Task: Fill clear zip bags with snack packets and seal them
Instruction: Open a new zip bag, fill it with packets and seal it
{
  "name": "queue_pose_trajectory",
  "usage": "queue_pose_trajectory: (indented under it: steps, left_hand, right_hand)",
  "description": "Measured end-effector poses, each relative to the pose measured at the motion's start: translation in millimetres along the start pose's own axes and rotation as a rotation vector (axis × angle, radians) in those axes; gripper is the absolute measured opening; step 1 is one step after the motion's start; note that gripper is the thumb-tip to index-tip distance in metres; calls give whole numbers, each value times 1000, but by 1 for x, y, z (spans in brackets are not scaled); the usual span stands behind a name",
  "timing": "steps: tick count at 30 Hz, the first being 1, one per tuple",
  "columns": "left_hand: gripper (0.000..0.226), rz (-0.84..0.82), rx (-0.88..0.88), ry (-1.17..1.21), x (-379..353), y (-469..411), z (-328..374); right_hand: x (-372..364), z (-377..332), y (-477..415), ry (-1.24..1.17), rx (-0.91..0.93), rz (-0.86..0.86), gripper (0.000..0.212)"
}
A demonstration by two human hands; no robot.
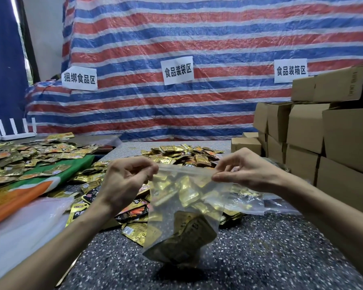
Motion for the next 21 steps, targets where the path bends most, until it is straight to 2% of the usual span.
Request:
queue_pose_trajectory:
  steps: [7, 14, 21]
  left_hand:
    - [21, 18, 3, 0, 0, -1, 1]
    - [19, 7, 0, 28, -2, 0, 3]
    - [21, 20, 6, 40, -2, 0, 0]
  right_hand:
    - [6, 5, 16, -81, -46, 58, 5]
    - [10, 3, 27, -115, -64, 94, 3]
    - [11, 5, 32, -79, -58, 179, 11]
Point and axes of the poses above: each hand's wrist, its own y-axis away from the middle knuckle, its own x-axis out of the back of the hand, z = x × y, the point moved 6 cm from there along -y, towards the middle knuckle, and after that the axes turned 8 degrees about x, right-handed, at the moved point
